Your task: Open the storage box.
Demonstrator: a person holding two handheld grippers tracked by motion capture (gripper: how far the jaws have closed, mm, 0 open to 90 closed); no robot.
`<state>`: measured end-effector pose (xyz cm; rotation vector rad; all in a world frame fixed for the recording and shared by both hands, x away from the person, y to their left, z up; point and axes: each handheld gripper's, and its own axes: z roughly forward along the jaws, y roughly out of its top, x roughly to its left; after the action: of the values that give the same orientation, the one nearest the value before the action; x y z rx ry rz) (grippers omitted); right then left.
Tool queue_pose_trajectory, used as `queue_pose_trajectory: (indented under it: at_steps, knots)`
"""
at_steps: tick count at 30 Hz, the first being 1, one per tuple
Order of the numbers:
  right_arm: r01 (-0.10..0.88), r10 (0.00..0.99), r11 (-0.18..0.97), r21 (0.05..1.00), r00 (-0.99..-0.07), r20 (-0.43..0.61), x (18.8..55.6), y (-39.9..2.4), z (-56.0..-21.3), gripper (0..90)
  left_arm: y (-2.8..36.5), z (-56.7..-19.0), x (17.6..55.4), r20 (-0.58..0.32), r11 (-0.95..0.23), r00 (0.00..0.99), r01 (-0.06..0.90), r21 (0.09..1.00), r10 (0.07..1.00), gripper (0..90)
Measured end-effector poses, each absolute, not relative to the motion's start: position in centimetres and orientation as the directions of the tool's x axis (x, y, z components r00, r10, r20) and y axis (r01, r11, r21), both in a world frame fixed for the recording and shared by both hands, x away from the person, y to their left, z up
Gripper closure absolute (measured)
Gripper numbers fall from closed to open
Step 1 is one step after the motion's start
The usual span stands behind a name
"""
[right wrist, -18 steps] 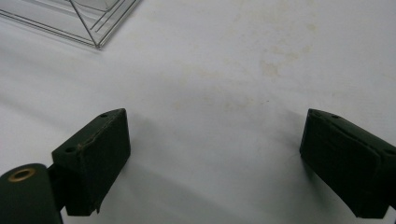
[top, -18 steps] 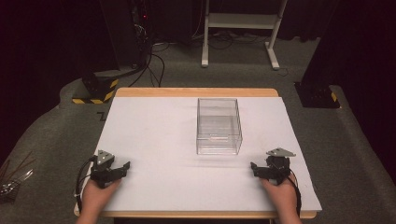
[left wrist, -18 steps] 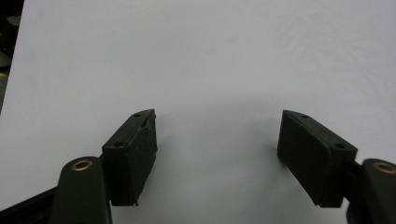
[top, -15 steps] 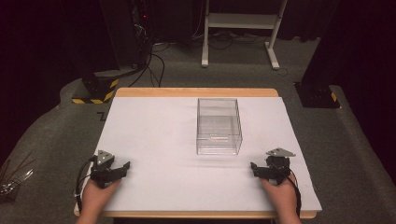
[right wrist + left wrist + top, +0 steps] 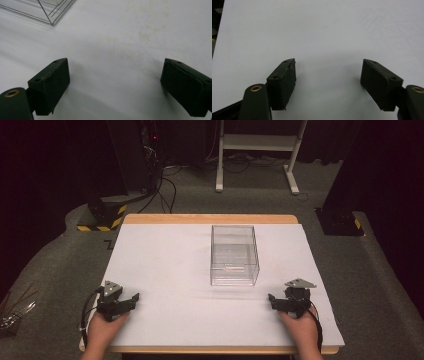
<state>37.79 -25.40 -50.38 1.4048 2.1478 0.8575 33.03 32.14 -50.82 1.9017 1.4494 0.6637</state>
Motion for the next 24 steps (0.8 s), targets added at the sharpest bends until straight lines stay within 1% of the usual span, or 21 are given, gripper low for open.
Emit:
queue_pose_trajectory:
  at_steps: [3,4,10,13,16,17,19,24]
  knots:
    - [0.647,0.918,0.303,0.7,-0.395,-0.032,37.7,-25.3,-50.3,10.0,32.2,-50.8,33.1,0.007,-0.178,0.262,0.637,0.75,0.965,28.7]
    - [0.642,0.914,0.306,0.703,-0.406,-0.028,37.6,-25.3,-50.3,13.7,32.2,-50.8,33.1,0.007,-0.18,0.264,0.638,0.749,0.965,28.7]
    - [0.625,0.909,0.311,0.715,-0.416,-0.032,37.2,-25.2,-50.0,20.1,32.2,-50.8,33.1,0.005,-0.179,0.264,0.638,0.749,0.964,28.7]
    - [0.605,0.899,0.318,0.73,-0.437,-0.029,36.9,-25.0,-49.6,24.7,32.2,-50.8,33.1,0.005,-0.179,0.264,0.638,0.749,0.964,28.6]
    - [0.588,0.896,0.307,0.748,-0.444,-0.019,36.5,-25.0,-49.3,27.4,32.2,-50.8,33.1,0.005,-0.179,0.264,0.638,0.749,0.964,28.6]
    - [0.584,0.893,0.29,0.758,-0.45,0.005,36.3,-25.0,-49.0,29.6,32.2,-50.8,33.1,0.005,-0.179,0.264,0.638,0.749,0.964,28.6]
    - [0.576,0.89,0.28,0.768,-0.455,0.017,36.1,-24.9,-48.7,31.8,32.2,-50.8,33.1,0.005,-0.179,0.265,0.638,0.749,0.964,28.6]
    - [0.546,0.885,0.279,0.79,-0.466,0.008,35.6,-24.2,-48.1,36.4,32.2,-50.8,33.1,0.005,-0.179,0.265,0.638,0.749,0.964,28.6]
